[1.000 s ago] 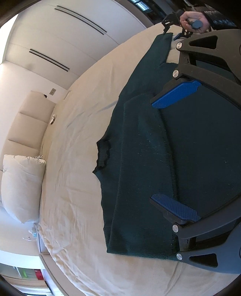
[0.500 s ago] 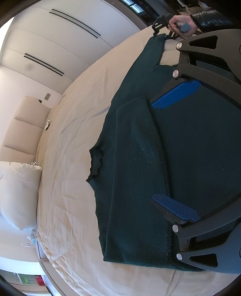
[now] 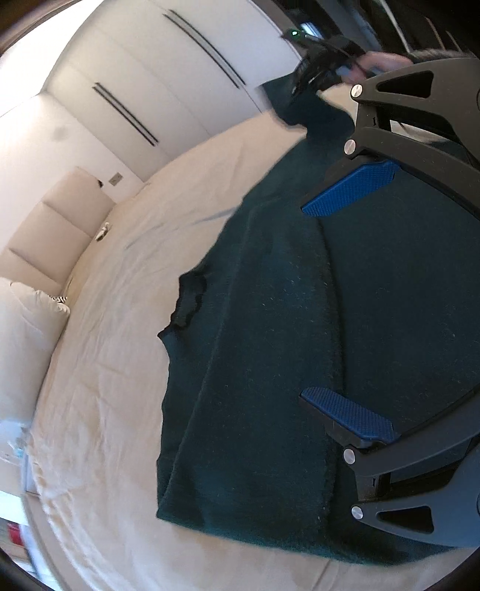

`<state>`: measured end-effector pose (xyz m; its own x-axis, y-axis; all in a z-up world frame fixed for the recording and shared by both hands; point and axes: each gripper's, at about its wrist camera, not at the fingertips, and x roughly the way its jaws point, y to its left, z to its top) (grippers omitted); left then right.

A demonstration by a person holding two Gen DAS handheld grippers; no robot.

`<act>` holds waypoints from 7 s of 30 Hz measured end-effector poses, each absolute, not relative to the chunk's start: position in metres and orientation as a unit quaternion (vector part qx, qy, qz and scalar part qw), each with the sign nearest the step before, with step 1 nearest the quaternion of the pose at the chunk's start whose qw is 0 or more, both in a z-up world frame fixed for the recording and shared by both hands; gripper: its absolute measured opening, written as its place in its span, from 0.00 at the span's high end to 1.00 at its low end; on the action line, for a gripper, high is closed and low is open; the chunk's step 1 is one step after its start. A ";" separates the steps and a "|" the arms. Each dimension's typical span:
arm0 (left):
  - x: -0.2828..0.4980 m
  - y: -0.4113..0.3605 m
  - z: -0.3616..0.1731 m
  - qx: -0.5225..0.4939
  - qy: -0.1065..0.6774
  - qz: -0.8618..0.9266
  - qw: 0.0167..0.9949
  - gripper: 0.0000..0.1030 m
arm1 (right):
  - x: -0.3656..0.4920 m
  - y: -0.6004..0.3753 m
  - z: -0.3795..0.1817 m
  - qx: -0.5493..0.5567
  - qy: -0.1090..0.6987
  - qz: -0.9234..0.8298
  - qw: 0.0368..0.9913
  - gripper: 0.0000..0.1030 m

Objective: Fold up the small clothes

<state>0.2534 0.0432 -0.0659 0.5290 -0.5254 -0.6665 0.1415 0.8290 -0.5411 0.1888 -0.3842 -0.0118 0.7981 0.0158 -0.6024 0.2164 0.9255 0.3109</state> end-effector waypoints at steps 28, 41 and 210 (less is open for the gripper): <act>0.335 -0.002 -0.139 -0.358 0.573 -0.282 0.681 0.69 | 0.175 -0.205 -0.067 -0.035 0.396 0.102 0.912 0.52; 0.324 0.006 -0.080 -0.282 0.526 -0.280 0.752 0.94 | 0.128 -0.387 -0.124 0.615 0.330 0.128 0.705 0.31; -0.046 0.204 -0.145 -0.205 0.608 -0.204 0.739 0.94 | -0.069 -0.422 -0.122 0.288 0.604 0.157 0.726 0.26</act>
<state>-0.0463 0.2040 -0.1451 0.1771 -0.5517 -0.8150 0.0527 0.8323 -0.5519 -0.0689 -0.4216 -0.1224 0.2207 0.5757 -0.7874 0.1205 0.7850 0.6077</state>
